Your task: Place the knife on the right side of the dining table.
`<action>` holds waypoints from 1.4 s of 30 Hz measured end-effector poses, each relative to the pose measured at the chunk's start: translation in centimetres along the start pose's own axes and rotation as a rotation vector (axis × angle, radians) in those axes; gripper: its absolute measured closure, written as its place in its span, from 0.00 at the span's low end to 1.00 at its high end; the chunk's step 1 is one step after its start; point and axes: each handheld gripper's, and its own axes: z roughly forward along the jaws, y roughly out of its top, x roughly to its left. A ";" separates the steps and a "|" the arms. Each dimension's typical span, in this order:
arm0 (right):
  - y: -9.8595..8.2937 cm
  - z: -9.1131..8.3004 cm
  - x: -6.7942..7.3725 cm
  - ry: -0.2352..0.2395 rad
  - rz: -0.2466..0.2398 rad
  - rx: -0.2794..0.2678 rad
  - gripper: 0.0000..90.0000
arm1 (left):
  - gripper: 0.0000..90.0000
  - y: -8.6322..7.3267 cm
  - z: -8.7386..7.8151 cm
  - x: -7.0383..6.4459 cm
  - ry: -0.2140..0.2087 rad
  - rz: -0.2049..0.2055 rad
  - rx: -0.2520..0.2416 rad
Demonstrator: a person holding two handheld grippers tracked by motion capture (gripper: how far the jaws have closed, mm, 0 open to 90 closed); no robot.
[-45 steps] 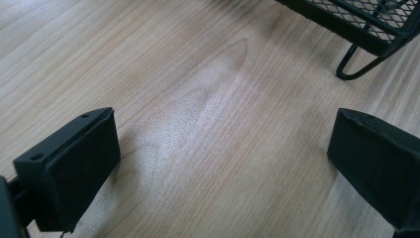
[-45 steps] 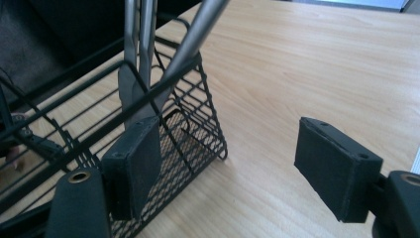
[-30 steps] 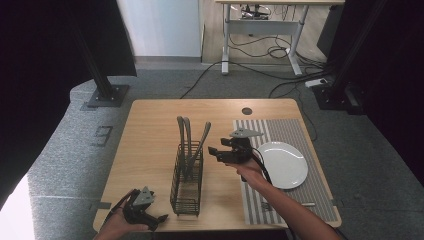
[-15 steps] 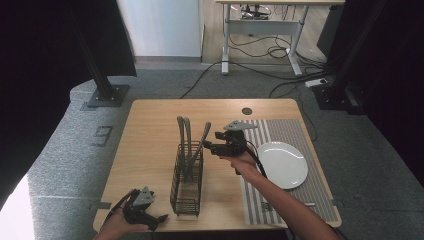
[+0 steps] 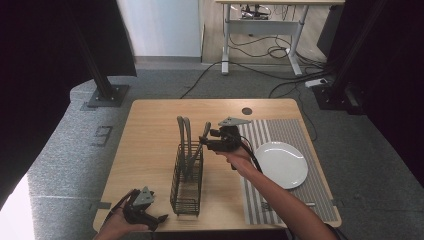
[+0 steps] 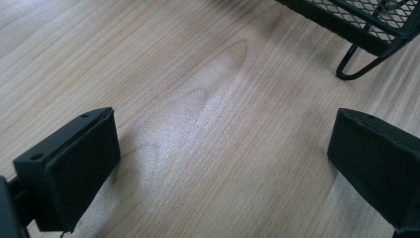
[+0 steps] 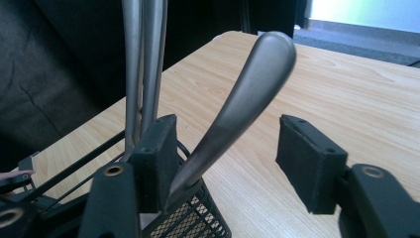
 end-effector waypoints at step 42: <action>2.8 -2.4 0.8 0.142 -0.021 -0.051 0.87 | 0.00 0.0 0.0 0.0 -0.002 0.001 0.001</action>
